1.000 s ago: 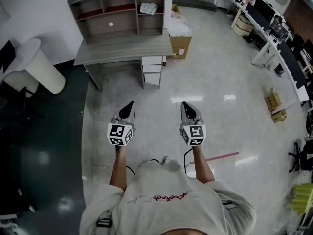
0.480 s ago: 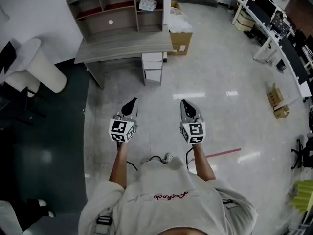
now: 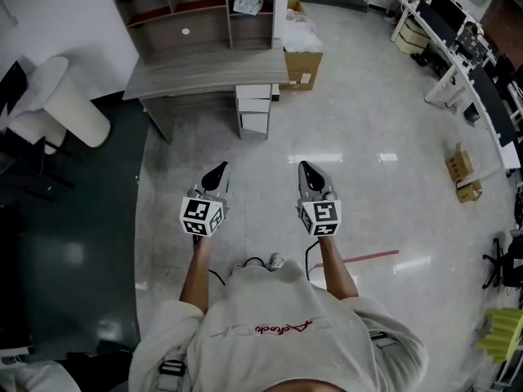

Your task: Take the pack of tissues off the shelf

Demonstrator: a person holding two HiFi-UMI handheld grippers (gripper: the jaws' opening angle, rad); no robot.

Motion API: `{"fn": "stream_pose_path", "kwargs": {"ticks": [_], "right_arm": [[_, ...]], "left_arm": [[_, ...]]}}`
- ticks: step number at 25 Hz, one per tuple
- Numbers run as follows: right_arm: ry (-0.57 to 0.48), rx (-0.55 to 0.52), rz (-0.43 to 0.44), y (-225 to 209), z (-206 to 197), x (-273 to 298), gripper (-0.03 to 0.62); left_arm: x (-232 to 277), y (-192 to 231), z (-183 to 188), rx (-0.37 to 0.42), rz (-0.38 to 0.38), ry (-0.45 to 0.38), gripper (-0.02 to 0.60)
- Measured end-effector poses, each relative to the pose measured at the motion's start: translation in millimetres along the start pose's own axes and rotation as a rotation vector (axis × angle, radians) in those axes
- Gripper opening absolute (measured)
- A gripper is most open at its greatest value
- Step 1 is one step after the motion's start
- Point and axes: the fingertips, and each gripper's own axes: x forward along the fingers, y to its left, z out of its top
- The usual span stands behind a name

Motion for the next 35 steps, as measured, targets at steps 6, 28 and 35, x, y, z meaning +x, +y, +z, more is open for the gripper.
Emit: {"fn": "stream_pose_path", "kwargs": {"ticks": [6, 28, 35], "right_arm": [[-0.008, -0.008, 0.031, -16, 5, 9, 0.006], [-0.007, -0.015, 0.098, -79, -8, 40, 0.006], [0.011, -0.011, 0.086, -86, -16, 73, 0.006]], "left_arm": [[13, -8, 4, 0.004, 0.021, -0.005, 0.000], [87, -40, 1, 0.006, 0.056, -0.016, 0.000], [115, -14, -9, -0.008, 0.046, 0.002, 0.000]]}}
